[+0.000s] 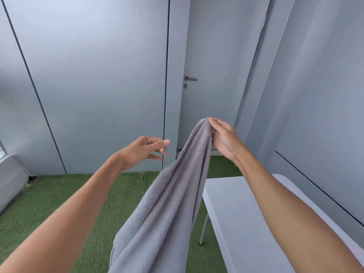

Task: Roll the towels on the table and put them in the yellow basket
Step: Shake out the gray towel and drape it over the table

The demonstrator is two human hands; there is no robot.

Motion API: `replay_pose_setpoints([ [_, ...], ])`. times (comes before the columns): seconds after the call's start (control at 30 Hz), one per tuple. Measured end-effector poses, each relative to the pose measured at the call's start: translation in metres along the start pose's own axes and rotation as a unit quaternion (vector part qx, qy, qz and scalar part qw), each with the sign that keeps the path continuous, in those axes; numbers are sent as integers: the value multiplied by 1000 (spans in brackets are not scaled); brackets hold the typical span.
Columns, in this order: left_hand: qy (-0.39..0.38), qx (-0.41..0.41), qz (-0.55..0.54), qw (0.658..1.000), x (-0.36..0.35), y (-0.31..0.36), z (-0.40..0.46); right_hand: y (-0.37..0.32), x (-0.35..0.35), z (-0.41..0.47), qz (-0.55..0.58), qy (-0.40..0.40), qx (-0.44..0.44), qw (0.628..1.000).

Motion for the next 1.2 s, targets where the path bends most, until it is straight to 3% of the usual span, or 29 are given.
replay_pose_setpoints([
  [0.07, 35, -10, -38, 999, 6, -5, 35, 7, 0, 33, -44, -43, -26, 998],
  [0.23, 34, -41, -35, 998, -5, 11, 130, 8, -9, 107, -168, -176, -64, 968],
  [0.53, 58, -56, -47, 996, 2, -3, 244, 0, 65, 206, -317, -218, -127, 914],
  [0.63, 63, -63, -28, 996, 9, -10, 273, 1, 76, 232, -293, -209, -133, 923],
  [0.77, 69, -45, -29, 996, 19, -38, 309, 3, 96, 274, -227, -165, -66, 957],
  [0.9, 76, -17, -23, 997, 47, -83, 340, -9, 138, 317, -236, -48, 3, 970],
  [1.03, 82, 5, -28, 996, 91, -117, 379, -20, 190, 352, -324, 91, 66, 939],
  [1.1, 90, -13, -37, 995, 105, -113, 402, -5, 194, 365, -368, 80, 31, 926],
  [1.2, 57, -68, 4, 996, 105, -89, 437, 45, 165, 380, -374, -59, -114, 919],
])
Point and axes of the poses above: each hand's wrist, its own z-axis towards the middle knuckle, its own x-axis out of the back of the hand, y = z × x, the point moved 5 cm from there along z, towards the middle knuckle, and after that the axes turned 13 degrees about z, right-handed, at the moved point
